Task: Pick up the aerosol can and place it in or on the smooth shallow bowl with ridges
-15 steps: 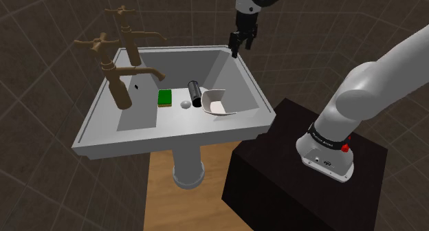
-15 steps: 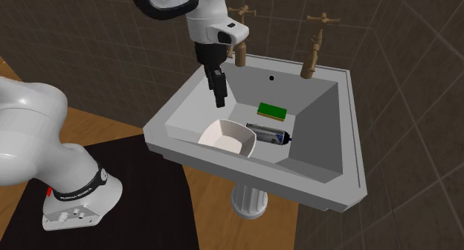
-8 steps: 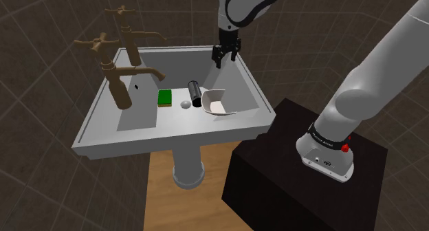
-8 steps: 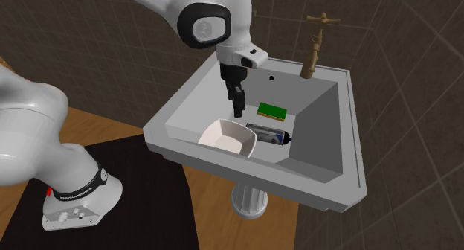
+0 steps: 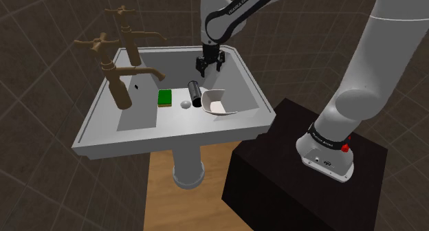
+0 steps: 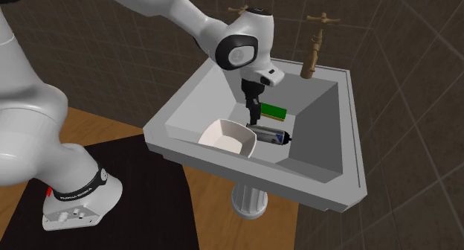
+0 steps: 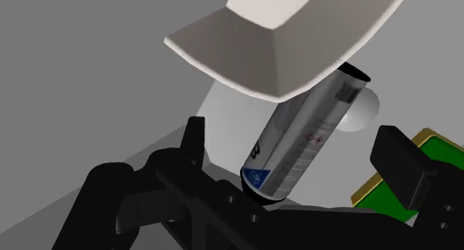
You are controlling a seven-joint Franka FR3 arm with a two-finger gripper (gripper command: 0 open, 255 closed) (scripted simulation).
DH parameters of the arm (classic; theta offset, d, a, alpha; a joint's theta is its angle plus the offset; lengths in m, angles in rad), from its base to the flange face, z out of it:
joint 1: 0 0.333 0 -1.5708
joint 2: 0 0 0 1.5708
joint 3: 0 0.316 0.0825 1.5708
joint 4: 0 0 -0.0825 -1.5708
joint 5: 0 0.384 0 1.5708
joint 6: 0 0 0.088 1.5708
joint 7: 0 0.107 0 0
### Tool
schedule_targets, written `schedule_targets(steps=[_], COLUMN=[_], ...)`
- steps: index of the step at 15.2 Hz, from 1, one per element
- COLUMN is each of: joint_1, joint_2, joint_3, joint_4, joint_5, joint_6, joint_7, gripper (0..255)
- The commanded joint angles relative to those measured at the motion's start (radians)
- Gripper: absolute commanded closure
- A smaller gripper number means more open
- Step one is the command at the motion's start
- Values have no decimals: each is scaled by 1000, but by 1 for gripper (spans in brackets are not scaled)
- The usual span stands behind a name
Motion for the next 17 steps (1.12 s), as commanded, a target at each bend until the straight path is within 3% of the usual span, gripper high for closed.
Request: schedule_targets(steps=[1, 11, 17], joint_1=[2, 35, 39], joint_2=[84, 488, 545], joint_3=[-6, -38, -43], joint_4=[56, 434, 450], joint_5=[-6, -3, -7], joint_6=[25, 45, 85], joint_7=[27, 140, 144], gripper=[0, 0, 0])
